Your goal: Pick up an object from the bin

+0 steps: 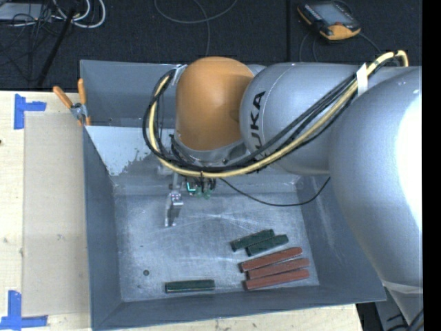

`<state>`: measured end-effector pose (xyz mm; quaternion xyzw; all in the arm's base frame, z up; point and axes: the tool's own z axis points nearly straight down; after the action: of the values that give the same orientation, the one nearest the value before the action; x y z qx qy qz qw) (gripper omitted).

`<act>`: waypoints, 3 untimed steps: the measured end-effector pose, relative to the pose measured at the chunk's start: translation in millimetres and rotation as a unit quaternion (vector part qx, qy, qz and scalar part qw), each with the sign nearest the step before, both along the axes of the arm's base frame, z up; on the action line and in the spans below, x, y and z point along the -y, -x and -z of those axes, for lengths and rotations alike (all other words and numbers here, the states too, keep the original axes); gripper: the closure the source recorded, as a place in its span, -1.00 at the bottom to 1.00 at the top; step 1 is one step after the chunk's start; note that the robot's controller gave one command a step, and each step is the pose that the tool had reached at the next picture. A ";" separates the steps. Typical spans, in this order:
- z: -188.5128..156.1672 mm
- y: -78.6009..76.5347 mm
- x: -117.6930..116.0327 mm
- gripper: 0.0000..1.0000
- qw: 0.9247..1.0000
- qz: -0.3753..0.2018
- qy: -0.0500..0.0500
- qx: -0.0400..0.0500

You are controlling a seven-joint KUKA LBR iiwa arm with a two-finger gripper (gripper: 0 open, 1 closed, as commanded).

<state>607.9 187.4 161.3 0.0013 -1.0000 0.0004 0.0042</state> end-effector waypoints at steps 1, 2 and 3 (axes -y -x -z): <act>-4.8 -1.9 0.7 -1.00 1.000 0.002 -0.001 0.004; 18.3 31.7 16.0 -1.00 0.998 -0.062 -0.002 0.008; 86.4 85.5 57.2 1.00 1.000 -0.008 -0.001 0.005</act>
Offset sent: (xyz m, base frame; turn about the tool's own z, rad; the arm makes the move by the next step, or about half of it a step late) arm -0.0767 -0.0404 -0.0520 -0.2695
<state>522.4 130.2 74.9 0.0092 -1.0000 -0.0010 -0.0007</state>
